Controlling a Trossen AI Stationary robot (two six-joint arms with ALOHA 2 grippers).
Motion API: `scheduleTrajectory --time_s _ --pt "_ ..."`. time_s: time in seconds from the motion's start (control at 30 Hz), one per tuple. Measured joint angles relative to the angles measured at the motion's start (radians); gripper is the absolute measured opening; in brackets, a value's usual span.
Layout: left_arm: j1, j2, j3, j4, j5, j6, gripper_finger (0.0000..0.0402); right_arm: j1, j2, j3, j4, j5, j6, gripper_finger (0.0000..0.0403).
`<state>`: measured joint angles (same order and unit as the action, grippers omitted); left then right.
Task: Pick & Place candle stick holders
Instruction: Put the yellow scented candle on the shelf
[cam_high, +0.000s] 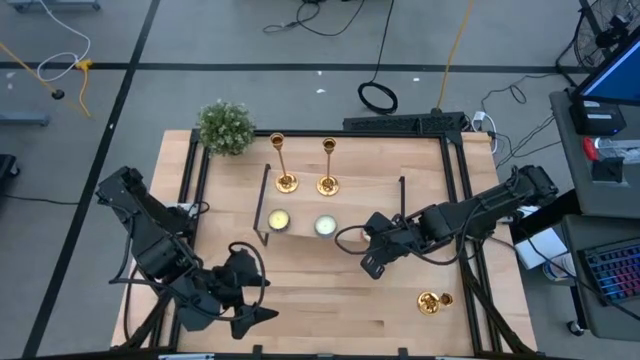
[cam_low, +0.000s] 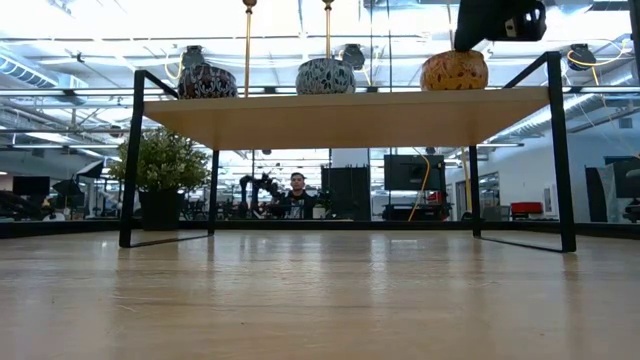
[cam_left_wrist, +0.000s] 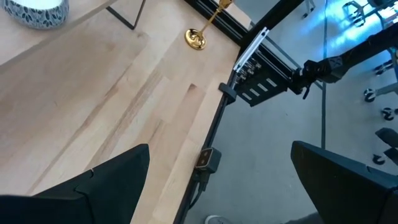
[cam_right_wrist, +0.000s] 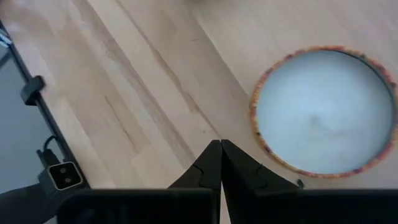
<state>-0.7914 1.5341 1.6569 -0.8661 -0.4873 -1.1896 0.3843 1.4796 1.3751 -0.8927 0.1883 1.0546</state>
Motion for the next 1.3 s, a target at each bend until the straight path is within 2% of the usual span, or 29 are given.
scheduleTrajectory --time_s 0.3,0.87,1.0,1.17,1.3 --pt "0.000 0.000 0.000 0.000 -0.006 0.000 0.0397 -0.005 0.000 0.002 -0.019 0.046 0.007 0.0000" --pt "0.000 0.000 0.000 0.000 -0.009 0.007 0.0397 -0.023 0.000 0.002 -0.055 0.048 0.022 0.0000" --pt "0.000 -0.001 0.000 0.000 -0.009 0.008 0.0397 -0.023 0.000 0.053 -0.024 0.051 0.007 0.0000" --pt "0.000 -0.001 0.000 0.000 -0.010 0.017 0.0397 -0.033 0.000 0.142 -0.038 0.182 -0.067 0.0000" --pt "0.000 -0.001 0.000 0.000 -0.010 0.017 0.0397 -0.080 -0.001 0.174 -0.081 0.203 -0.109 0.0000"
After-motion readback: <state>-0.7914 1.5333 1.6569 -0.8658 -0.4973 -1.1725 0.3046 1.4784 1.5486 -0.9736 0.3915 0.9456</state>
